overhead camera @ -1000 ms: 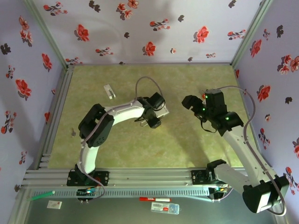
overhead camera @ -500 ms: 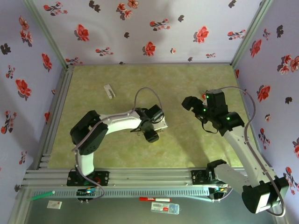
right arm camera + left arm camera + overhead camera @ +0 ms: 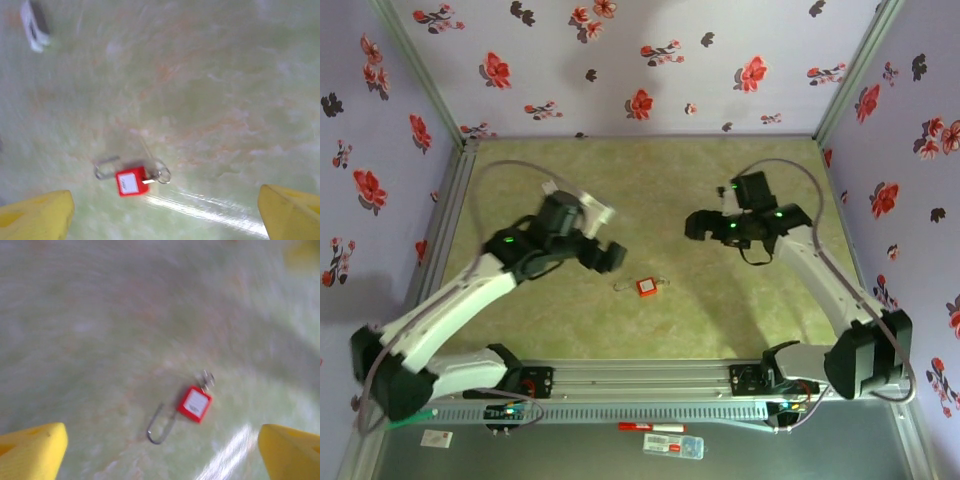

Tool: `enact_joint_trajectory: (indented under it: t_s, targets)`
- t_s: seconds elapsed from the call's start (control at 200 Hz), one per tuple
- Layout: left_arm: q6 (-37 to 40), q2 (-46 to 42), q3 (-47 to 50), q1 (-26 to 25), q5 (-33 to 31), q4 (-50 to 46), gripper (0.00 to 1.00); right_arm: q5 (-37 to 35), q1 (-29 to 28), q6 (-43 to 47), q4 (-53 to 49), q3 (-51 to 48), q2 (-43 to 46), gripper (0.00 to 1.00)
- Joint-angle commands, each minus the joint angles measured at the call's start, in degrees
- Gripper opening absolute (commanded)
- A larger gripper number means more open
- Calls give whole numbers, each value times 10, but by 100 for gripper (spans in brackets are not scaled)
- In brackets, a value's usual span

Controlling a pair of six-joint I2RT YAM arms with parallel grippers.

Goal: Unlock with the key

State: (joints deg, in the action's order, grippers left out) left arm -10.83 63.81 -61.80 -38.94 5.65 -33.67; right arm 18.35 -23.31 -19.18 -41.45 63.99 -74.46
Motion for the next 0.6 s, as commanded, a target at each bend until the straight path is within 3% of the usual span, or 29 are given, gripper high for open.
enact_joint_trajectory:
  t_s: [0.0,0.115,0.24,0.595]
  targets:
    - [-171,-67,26,80,38,-18,100,17,-90,263,-29,19,-38,95]
    - [-211,-120,13,139,28,-56,100,8,-148,428,-40,28,-102,95]
    - [-208,-140,-31,182,25,-117,100,-3,-179,539,-68,63,-189,92]
    - [-151,-188,-90,200,-30,-214,100,28,-220,661,-78,119,-318,90]
